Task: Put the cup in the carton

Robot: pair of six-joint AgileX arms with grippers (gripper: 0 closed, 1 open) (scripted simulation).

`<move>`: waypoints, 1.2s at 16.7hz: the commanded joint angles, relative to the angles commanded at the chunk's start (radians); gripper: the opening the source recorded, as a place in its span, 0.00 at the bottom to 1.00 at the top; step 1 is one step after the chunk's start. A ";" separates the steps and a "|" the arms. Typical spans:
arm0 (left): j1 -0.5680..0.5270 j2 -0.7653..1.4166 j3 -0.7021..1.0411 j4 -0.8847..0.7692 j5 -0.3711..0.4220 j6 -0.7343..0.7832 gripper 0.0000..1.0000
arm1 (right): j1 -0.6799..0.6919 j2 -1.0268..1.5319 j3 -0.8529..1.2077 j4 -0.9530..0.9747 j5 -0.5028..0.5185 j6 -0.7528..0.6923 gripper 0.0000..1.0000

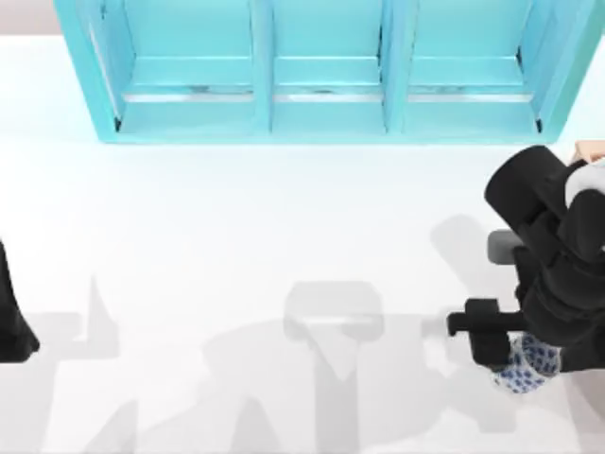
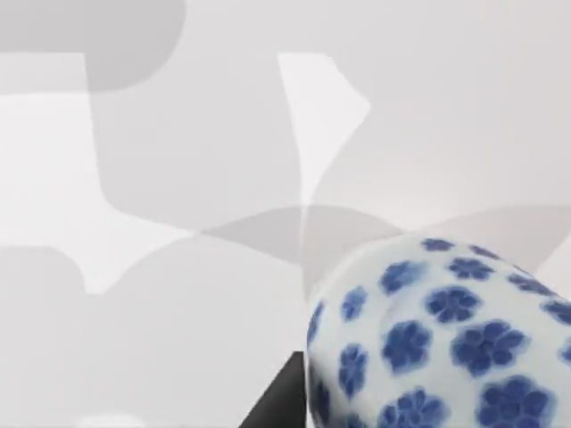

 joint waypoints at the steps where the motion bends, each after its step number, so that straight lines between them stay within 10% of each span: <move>1: 0.000 0.000 0.000 0.000 0.000 0.000 1.00 | 0.000 0.000 0.000 0.000 0.000 0.000 0.40; 6: 0.000 0.000 0.000 0.000 0.000 0.000 1.00 | 0.000 0.000 0.000 0.000 0.000 0.000 0.02; 20: 0.000 0.000 0.000 0.000 0.000 0.000 1.00 | -0.036 0.040 0.109 -0.054 -0.020 -0.107 0.00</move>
